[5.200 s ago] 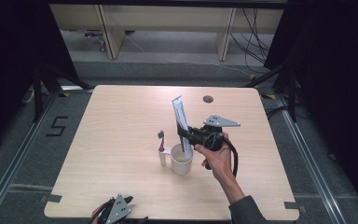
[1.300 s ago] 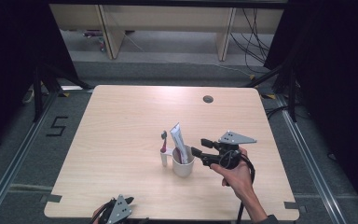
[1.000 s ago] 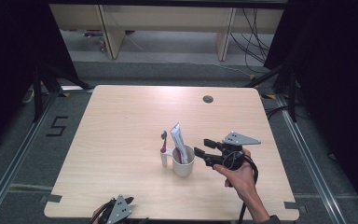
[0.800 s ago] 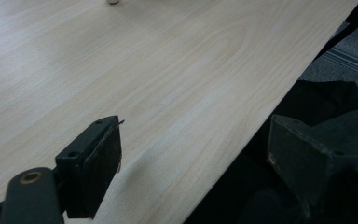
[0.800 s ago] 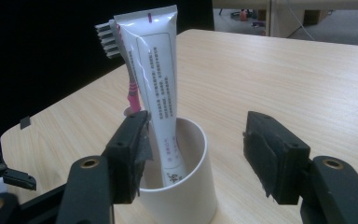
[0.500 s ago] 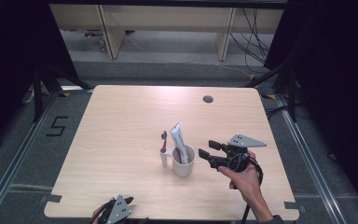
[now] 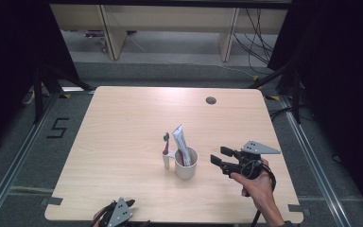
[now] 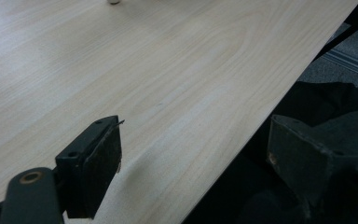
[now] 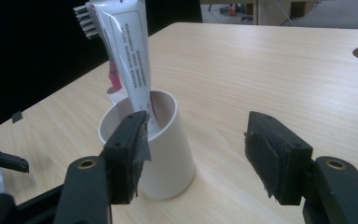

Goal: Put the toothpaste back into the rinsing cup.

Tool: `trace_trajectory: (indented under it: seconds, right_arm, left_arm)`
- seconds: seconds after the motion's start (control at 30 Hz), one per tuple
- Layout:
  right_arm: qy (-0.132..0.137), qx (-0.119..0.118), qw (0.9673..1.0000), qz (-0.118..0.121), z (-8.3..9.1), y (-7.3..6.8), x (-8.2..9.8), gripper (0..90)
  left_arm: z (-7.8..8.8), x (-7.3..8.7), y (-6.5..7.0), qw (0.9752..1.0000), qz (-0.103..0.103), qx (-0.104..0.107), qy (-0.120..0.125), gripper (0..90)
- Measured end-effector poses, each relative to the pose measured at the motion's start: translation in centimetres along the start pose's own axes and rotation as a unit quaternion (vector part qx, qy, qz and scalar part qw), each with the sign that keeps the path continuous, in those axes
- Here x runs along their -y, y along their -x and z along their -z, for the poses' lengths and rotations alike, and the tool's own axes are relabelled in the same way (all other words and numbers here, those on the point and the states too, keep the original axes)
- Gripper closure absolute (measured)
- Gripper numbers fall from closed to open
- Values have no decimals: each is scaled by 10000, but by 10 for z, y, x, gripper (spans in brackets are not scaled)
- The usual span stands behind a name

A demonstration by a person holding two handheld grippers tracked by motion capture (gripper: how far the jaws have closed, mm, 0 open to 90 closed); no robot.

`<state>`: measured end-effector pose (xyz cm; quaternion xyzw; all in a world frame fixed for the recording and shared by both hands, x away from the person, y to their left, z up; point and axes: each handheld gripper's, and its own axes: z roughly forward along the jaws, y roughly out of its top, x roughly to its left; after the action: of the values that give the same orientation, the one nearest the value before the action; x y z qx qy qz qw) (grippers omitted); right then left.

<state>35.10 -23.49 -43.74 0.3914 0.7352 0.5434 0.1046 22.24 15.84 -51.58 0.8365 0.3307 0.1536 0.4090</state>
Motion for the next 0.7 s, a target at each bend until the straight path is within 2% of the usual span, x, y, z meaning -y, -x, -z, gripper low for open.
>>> trace_trajectory:
  seconds: [0.07,0.13,0.17,0.2,0.23,0.3,0.33,0.37,0.4,0.43,0.53,0.57,0.67,0.7]
  right_arm:
    - [-1,16,10000,-90,1,1,3,403]
    - [-21,-10,10000,-21,3,5,6,403]
    - [-15,50,10000,43,4,6,7,402]
    - [-23,52,10000,-49,5,7,8,401]
    - [-12,72,10000,-16,6,8,9,401]
    - [-14,83,9999,-106,8,9,11,397]
    - [-18,115,9999,-22,10,11,11,394]
    - [-13,96,9999,-122,10,11,12,390]
    - [-11,100,9999,-82,12,12,12,386]
    - [-5,151,9999,-84,12,13,13,382]
    - [26,142,9997,-191,15,14,16,361]
    - [47,176,9998,-72,16,16,17,352]
    - [47,167,9996,-209,17,15,19,322]
    - [52,166,9997,-174,17,16,20,316]
  left_arm:
    - [0,0,0,10000,12,-6,4,176]
    - [-1,0,0,10000,26,9,25,176]
    - [-1,0,0,10000,33,13,27,176]
    - [0,0,0,10000,20,5,5,176]
    - [0,0,-1,10000,-42,-15,-54,176]
    - [0,0,-1,10000,-30,3,-41,176]
    - [0,-1,-1,10000,-28,4,-57,176]
    - [-1,0,0,10000,19,17,23,176]
    - [0,0,-2,9999,-89,-10,-66,176]
    - [0,0,-2,9999,-73,-25,-72,176]
    - [0,0,-2,9999,-66,-30,-89,176]
    - [0,0,-2,9999,-56,-32,-93,176]
    - [1,0,-2,9999,-37,-39,-103,176]
    - [1,0,-2,9999,-32,-41,-104,176]
